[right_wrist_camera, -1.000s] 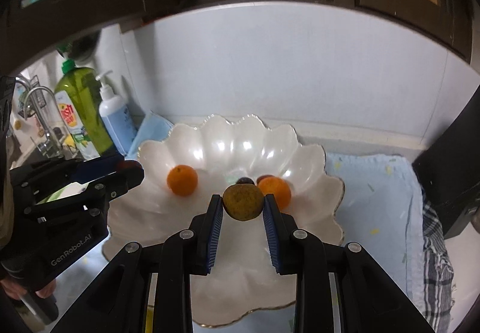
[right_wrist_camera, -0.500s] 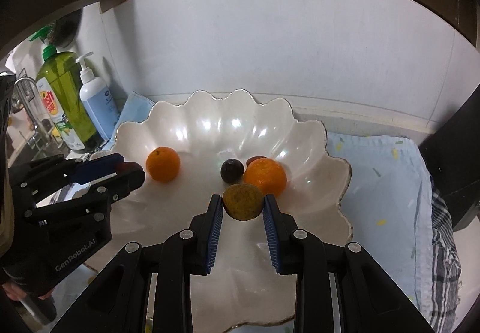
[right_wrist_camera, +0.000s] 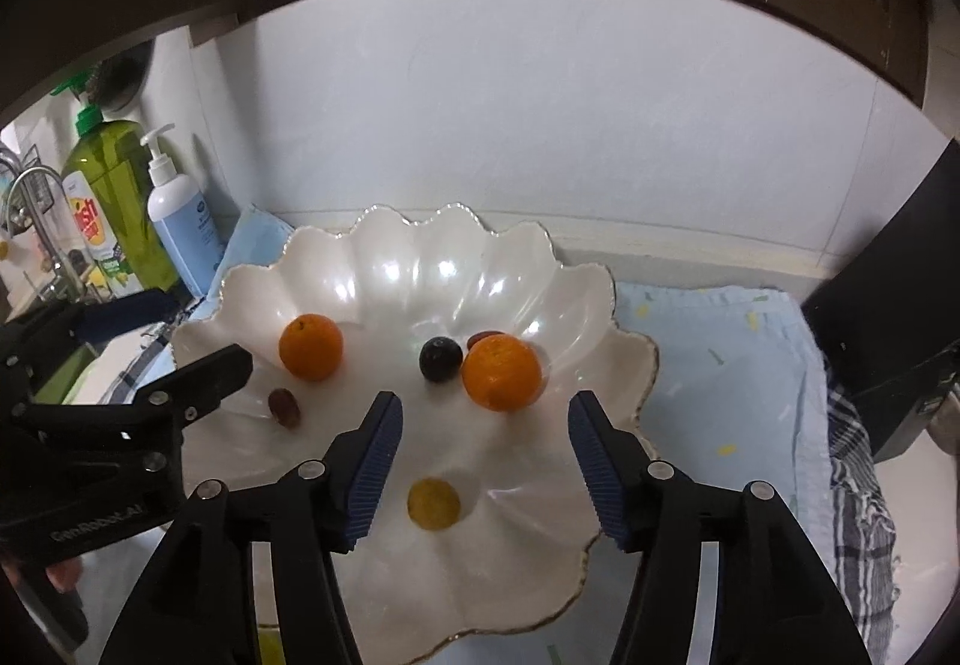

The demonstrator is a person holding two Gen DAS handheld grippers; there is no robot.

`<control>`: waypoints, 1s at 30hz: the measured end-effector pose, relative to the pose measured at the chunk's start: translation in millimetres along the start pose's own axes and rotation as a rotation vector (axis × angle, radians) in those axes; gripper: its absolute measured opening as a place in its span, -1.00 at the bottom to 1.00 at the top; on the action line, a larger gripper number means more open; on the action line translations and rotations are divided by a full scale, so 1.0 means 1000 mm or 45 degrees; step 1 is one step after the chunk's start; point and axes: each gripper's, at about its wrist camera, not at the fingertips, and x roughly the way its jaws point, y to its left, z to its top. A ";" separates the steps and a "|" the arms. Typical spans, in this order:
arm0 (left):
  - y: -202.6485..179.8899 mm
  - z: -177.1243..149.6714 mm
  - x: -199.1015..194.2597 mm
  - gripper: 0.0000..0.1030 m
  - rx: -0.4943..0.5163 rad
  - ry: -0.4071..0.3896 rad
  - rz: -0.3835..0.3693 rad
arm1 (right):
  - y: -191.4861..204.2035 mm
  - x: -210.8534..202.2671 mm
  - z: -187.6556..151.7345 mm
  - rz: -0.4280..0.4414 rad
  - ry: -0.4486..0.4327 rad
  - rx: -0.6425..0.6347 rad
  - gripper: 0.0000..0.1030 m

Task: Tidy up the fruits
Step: 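Withdraw both open tools from the bowl back over the cloth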

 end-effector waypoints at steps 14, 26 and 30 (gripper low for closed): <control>0.004 -0.007 -0.060 0.90 -0.011 -0.131 0.034 | 0.004 -0.053 -0.001 -0.030 -0.135 -0.007 0.35; 0.015 -0.022 -0.112 0.95 -0.061 -0.228 0.044 | 0.021 -0.103 -0.010 0.001 -0.245 -0.048 0.36; 0.013 -0.029 -0.127 0.96 -0.056 -0.246 0.049 | 0.023 -0.117 -0.016 -0.002 -0.267 -0.046 0.36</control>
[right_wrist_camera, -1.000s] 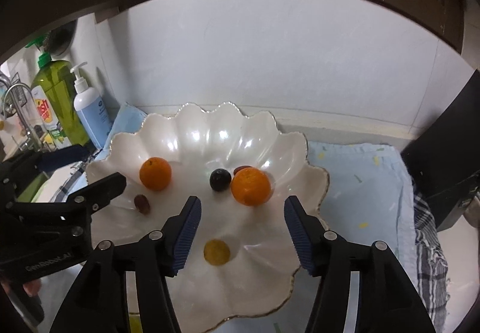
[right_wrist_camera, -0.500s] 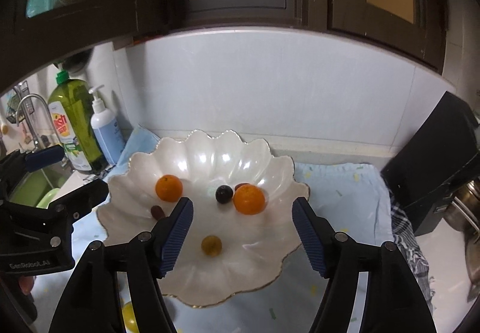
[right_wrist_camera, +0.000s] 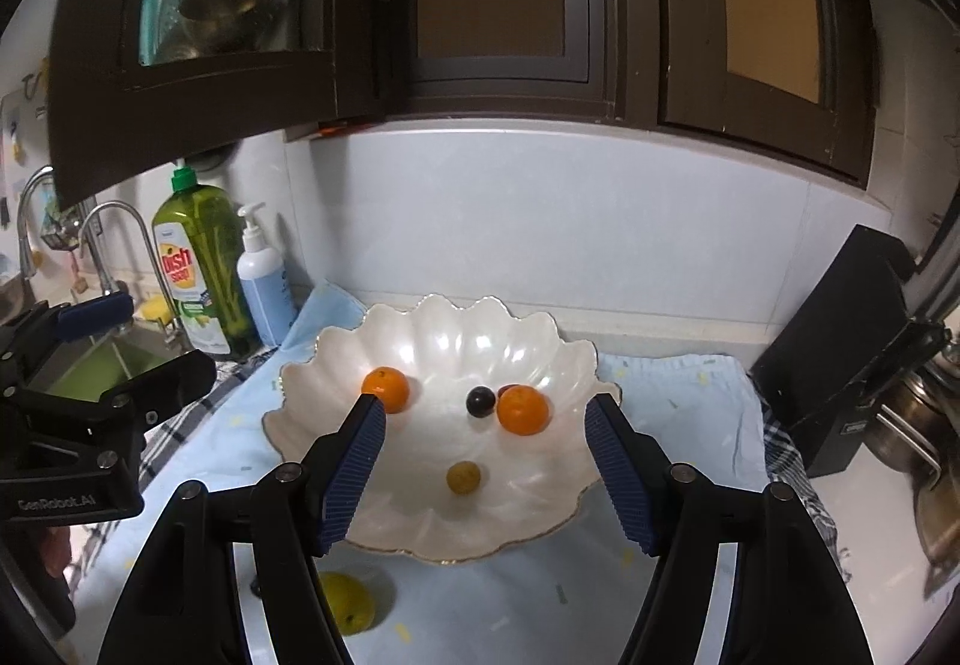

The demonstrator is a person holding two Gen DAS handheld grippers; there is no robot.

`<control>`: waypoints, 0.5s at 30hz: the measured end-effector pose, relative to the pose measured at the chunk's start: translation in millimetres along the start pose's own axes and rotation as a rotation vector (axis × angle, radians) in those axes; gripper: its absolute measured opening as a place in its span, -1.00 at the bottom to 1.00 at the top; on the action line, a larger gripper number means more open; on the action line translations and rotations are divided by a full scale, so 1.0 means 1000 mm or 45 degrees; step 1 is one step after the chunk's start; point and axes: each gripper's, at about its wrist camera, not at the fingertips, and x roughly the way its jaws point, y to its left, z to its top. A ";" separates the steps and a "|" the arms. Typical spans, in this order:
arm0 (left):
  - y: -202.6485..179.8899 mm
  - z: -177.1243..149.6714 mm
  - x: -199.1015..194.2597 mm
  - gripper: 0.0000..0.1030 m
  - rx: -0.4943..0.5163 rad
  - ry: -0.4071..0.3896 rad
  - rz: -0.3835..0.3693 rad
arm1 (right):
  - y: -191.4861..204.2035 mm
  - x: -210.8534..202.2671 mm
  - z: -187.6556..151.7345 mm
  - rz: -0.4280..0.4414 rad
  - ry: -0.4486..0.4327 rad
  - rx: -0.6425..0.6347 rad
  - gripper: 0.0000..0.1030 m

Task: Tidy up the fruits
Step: 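Withdraw both open tools from the bowl back over the cloth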

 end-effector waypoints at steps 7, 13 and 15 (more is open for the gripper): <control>-0.001 -0.009 -0.027 0.96 0.023 -0.024 0.003 | 0.005 -0.020 -0.008 0.019 -0.002 0.009 0.36; 0.000 -0.019 -0.042 0.96 0.025 -0.022 0.007 | 0.010 -0.035 -0.016 0.014 -0.004 -0.009 0.36; 0.000 -0.024 -0.045 0.96 0.020 -0.014 0.007 | 0.013 -0.038 -0.019 0.011 -0.001 -0.017 0.36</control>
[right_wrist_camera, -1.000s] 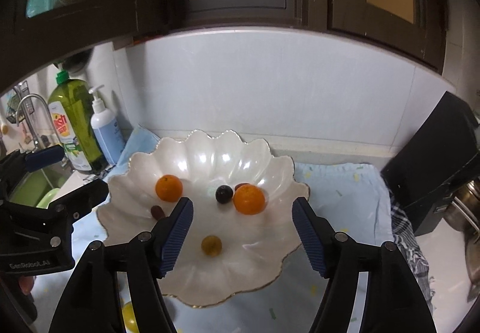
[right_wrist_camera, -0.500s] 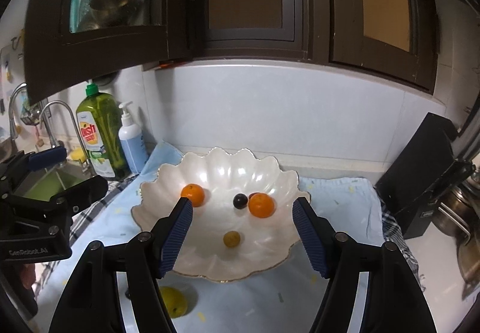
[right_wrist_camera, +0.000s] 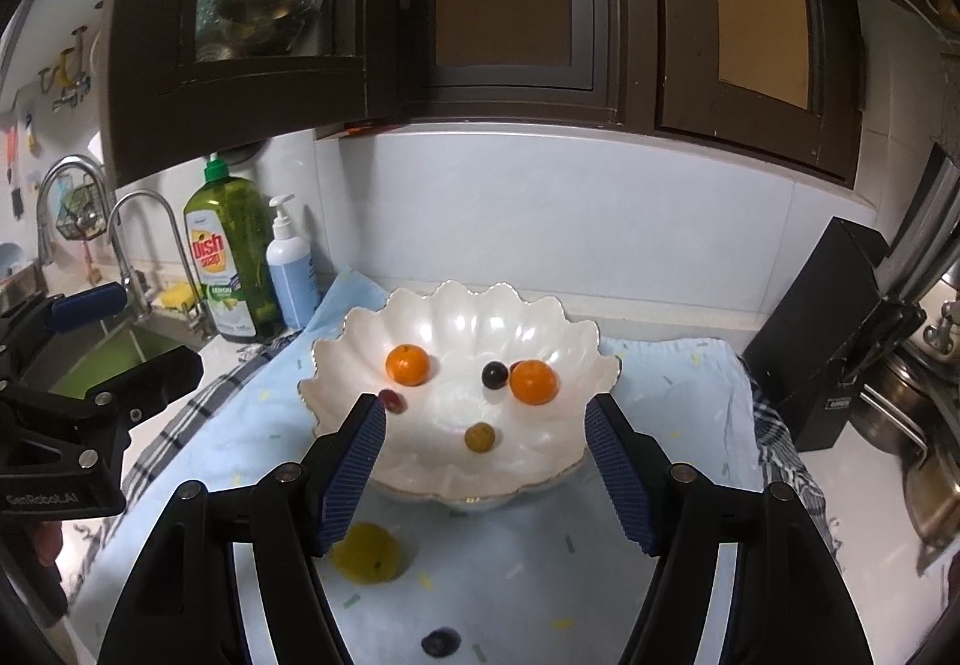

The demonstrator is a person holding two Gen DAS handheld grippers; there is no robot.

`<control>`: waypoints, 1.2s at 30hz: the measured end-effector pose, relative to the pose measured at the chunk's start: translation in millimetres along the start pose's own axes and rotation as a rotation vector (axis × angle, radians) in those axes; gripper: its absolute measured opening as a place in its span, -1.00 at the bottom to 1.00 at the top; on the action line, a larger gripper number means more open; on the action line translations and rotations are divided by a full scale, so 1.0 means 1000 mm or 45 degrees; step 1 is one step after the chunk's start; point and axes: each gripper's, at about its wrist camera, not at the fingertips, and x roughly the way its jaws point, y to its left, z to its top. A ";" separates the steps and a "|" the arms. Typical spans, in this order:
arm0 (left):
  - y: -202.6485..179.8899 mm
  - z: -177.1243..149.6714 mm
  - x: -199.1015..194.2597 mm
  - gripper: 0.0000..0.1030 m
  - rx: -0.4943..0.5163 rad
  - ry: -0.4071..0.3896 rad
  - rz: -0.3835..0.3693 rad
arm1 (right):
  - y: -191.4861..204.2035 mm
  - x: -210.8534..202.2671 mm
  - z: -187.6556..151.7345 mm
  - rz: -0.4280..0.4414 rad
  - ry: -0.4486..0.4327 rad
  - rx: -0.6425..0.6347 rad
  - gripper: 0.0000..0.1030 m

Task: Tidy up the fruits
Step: 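Withdraw both open tools from the bowl back over the cloth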

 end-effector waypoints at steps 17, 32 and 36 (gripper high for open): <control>-0.001 -0.053 -0.005 0.96 0.007 0.159 -0.007 | 0.019 -0.002 -0.045 0.038 0.153 -0.037 0.36; -0.017 -0.095 0.011 0.86 0.099 0.244 -0.037 | 0.027 0.011 -0.089 0.077 0.291 -0.060 0.36; -0.019 -0.104 0.018 0.82 0.097 0.283 -0.048 | 0.027 0.019 -0.098 0.089 0.339 -0.058 0.35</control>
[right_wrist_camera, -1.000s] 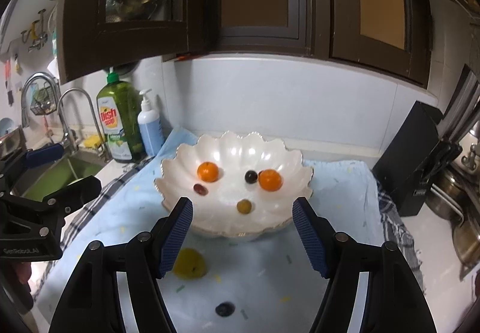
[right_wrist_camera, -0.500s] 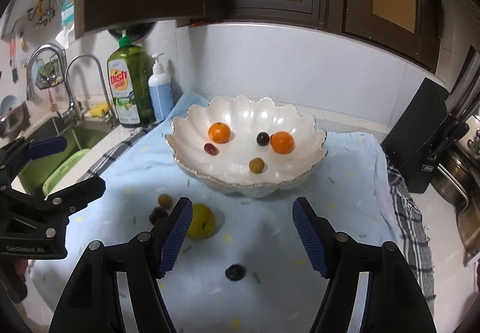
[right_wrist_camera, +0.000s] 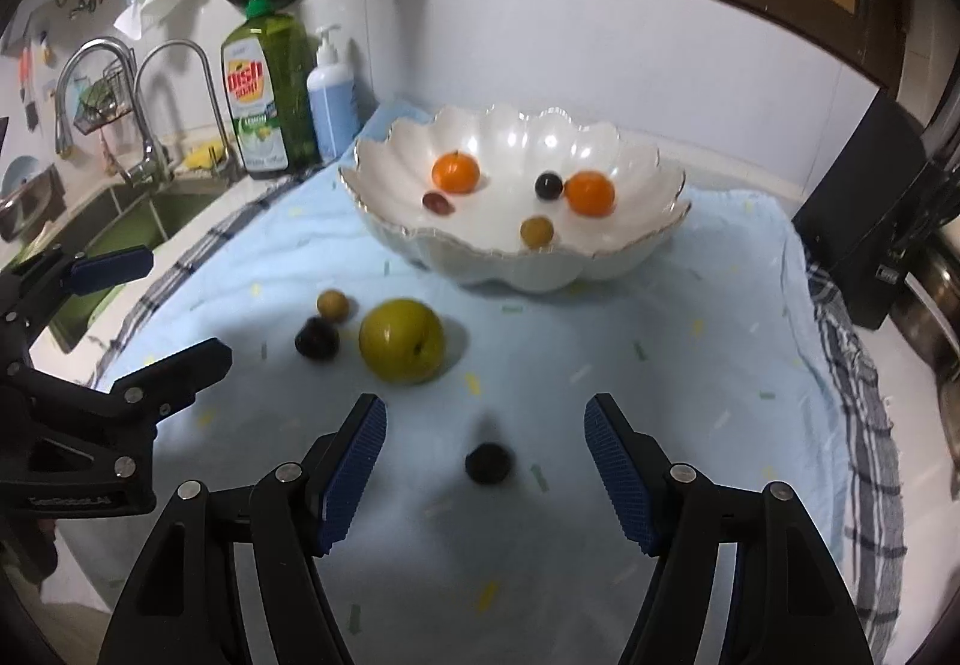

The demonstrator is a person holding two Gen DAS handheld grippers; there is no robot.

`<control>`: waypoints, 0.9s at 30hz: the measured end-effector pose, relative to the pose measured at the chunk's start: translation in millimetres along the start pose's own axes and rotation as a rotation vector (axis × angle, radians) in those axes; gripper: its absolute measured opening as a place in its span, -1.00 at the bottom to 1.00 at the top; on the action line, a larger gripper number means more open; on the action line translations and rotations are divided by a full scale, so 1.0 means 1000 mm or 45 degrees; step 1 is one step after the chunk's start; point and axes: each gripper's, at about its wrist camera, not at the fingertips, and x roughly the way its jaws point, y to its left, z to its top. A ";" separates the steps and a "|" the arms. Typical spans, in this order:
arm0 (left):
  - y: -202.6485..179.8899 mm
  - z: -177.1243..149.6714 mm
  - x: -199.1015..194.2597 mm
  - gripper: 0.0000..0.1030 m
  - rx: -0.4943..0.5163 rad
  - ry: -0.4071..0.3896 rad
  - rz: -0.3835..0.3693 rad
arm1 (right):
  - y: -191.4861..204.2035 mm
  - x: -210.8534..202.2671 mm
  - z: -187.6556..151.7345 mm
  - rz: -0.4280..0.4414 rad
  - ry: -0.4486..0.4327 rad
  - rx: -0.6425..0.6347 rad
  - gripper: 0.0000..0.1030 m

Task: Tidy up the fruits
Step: 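Grasp the large dark plum with the left tool while the right tool grasps the small dark plum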

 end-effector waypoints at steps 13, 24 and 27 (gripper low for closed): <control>-0.006 -0.006 0.032 0.57 -0.003 0.079 -0.053 | -0.007 0.025 -0.014 0.053 0.125 0.053 0.18; -0.010 0.001 0.056 0.38 0.024 0.105 -0.091 | -0.011 0.044 -0.019 0.103 0.202 0.098 -0.09; -0.011 0.003 0.062 0.32 0.025 0.116 -0.099 | -0.012 0.047 -0.019 0.103 0.213 0.102 -0.14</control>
